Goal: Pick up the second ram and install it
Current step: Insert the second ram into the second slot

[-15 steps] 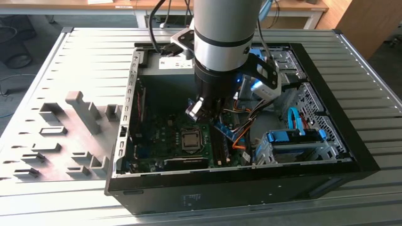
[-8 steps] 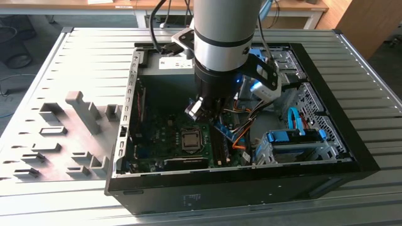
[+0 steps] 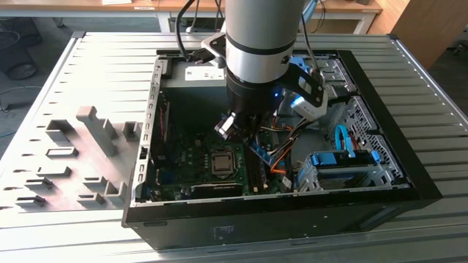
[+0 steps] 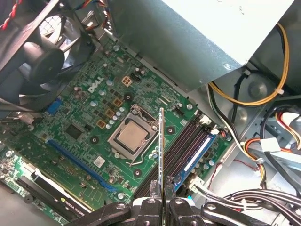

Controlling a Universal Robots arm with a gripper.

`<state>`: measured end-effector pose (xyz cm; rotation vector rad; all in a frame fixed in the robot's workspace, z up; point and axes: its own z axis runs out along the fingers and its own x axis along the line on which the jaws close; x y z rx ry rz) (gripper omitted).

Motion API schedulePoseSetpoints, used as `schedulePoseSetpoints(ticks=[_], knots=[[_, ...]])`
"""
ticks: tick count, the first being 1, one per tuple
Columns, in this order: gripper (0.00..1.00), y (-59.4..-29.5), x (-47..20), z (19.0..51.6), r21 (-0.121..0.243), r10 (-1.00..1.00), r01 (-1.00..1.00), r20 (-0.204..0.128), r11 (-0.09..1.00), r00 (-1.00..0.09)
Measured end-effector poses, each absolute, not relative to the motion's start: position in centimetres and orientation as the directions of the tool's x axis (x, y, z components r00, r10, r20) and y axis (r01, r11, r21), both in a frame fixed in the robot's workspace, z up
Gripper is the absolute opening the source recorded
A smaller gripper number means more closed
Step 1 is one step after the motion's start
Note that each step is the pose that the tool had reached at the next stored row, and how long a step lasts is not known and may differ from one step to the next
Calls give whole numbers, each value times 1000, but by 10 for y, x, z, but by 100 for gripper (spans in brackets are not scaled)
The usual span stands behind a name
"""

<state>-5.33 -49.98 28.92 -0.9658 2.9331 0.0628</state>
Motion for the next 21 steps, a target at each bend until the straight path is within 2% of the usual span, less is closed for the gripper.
schedulePoseSetpoints(ticks=[21], knots=[[14, -500, -53, 288, 20, -390, -392, -62, 920, -919]])
